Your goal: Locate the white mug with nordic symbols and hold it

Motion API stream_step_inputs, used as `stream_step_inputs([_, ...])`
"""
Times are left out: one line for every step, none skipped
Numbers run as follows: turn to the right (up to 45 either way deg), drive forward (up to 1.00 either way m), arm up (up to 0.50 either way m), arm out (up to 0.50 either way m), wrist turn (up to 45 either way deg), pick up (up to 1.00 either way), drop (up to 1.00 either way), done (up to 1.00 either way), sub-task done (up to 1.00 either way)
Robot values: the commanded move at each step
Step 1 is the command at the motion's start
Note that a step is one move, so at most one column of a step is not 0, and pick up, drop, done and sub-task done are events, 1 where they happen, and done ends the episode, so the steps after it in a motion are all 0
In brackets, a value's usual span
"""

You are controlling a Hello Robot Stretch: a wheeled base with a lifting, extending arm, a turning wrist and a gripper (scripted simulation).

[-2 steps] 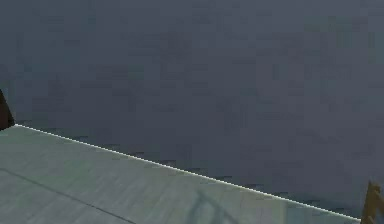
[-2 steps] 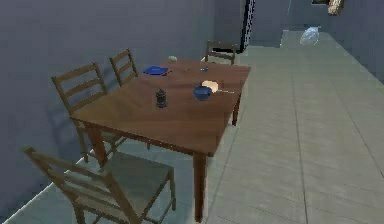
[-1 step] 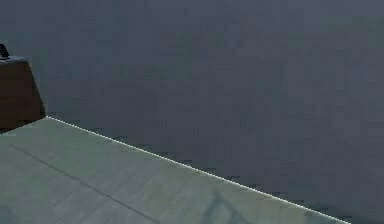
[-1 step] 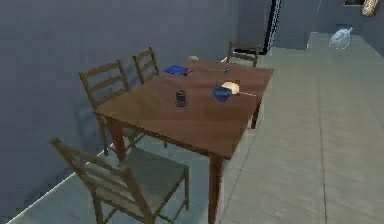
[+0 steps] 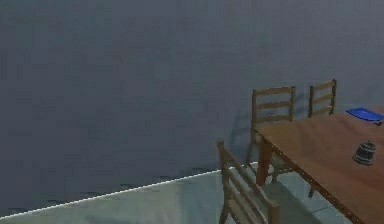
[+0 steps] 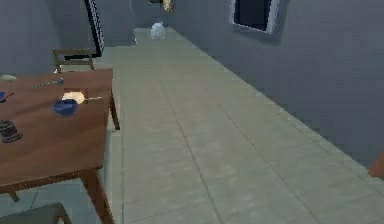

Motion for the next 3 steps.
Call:
stream_step_inputs([45.0, 0.00, 0.00, 0.00, 0.0, 0.00, 0.00, 0.00, 0.00])
stream_step_inputs([9.0, 0.00, 0.00, 0.00, 0.0, 0.00, 0.00, 0.00, 0.00])
stream_step_inputs([0.0, 0.50, 0.00, 0.00, 0.0, 0.00, 0.00, 0.00, 0.00])
